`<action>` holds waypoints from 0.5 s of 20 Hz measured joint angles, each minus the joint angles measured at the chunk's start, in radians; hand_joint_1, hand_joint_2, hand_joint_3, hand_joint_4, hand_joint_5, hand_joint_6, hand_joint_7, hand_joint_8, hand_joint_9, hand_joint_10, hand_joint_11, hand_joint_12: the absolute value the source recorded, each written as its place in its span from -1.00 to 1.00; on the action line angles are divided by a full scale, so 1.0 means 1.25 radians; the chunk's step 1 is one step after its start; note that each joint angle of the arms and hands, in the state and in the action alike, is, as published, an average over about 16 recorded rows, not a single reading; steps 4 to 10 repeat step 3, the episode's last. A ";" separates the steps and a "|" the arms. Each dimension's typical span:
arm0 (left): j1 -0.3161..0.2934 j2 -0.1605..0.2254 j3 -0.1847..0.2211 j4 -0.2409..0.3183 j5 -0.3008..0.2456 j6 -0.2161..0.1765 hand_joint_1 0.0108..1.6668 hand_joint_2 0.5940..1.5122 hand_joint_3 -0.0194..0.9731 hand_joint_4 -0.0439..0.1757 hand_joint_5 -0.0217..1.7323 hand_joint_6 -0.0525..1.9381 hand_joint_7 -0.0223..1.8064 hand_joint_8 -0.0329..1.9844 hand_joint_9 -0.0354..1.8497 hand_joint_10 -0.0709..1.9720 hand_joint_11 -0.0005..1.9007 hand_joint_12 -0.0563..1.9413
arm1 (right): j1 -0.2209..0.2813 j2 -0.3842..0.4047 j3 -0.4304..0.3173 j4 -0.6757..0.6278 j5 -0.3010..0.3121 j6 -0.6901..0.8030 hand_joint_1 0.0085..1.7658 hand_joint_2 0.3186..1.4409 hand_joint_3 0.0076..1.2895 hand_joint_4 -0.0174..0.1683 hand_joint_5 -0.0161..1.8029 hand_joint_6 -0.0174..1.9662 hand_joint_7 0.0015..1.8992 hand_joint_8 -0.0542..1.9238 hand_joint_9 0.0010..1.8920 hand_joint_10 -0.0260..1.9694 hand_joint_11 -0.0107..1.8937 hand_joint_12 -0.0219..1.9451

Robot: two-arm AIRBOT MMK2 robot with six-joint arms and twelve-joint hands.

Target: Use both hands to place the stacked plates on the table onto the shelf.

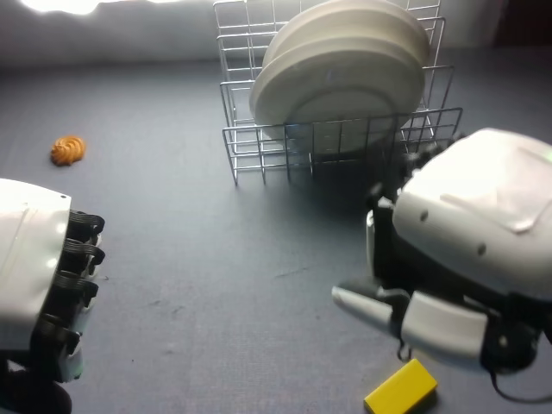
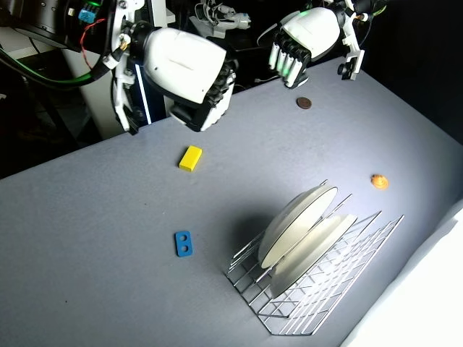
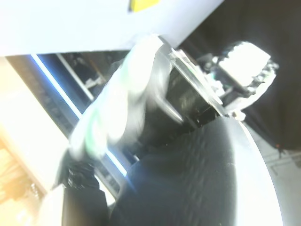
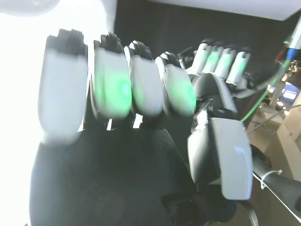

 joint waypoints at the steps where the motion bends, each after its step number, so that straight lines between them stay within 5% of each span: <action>1: 0.000 0.000 0.000 0.000 0.000 0.000 -0.65 0.44 -0.95 0.17 0.46 0.81 0.53 0.91 0.47 0.93 0.35 0.96 | -0.006 0.003 -0.005 0.000 0.003 0.000 -0.52 0.64 -0.99 -0.02 0.53 0.93 0.54 0.95 0.57 0.94 0.63 0.99; 3: 0.000 -0.001 0.000 -0.001 0.000 0.000 -0.57 0.47 -0.95 0.34 0.62 0.96 0.69 0.93 0.64 0.95 0.53 0.97 | -0.019 0.009 -0.017 0.000 0.008 0.000 -0.53 0.69 -0.99 0.14 0.65 0.95 0.64 0.98 0.69 0.94 0.79 0.99; 10: 0.000 -0.001 0.000 -0.001 0.000 0.000 -0.57 0.47 -0.95 0.34 0.62 0.96 0.69 0.93 0.64 0.95 0.53 0.97 | -0.019 0.009 -0.017 0.000 0.008 0.000 -0.53 0.69 -0.99 0.14 0.65 0.95 0.64 0.98 0.69 0.94 0.79 0.99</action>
